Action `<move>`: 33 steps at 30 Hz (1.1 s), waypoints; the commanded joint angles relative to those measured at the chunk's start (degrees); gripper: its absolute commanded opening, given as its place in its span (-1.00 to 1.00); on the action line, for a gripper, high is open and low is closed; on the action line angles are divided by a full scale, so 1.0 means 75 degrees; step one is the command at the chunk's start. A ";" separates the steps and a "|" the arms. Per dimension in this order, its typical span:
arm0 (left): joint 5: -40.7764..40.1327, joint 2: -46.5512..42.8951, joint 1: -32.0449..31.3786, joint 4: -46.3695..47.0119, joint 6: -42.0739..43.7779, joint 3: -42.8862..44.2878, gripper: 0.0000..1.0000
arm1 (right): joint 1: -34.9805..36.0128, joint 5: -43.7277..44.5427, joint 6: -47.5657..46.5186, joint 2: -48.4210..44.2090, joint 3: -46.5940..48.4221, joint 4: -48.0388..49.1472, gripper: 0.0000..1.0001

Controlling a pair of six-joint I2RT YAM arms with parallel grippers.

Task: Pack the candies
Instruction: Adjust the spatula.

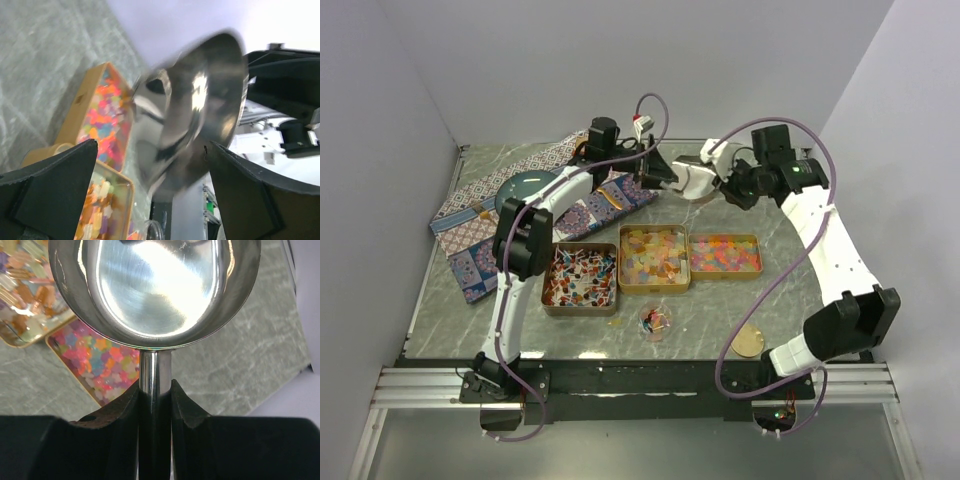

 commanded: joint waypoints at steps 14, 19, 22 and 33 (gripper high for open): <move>0.1221 0.0418 -0.0086 0.4698 -0.2694 -0.1195 -0.91 | 0.0414 -0.1493 0.1394 0.0539 0.1386 -0.0443 -1.00; 0.1126 0.0535 -0.0156 0.4792 -0.2764 -0.1068 -0.98 | 0.0426 -0.1952 0.1935 0.0855 0.1786 -0.0855 -1.00; 0.1022 0.0617 -0.0203 0.4419 -0.2601 -0.0857 -0.65 | 0.0437 -0.1591 0.1796 0.0809 0.1727 -0.0761 -1.00; -0.0009 0.0430 0.0370 0.1417 -0.0877 0.0140 0.93 | 0.0320 -0.0101 -0.0009 0.0666 0.2217 -0.2025 -1.00</move>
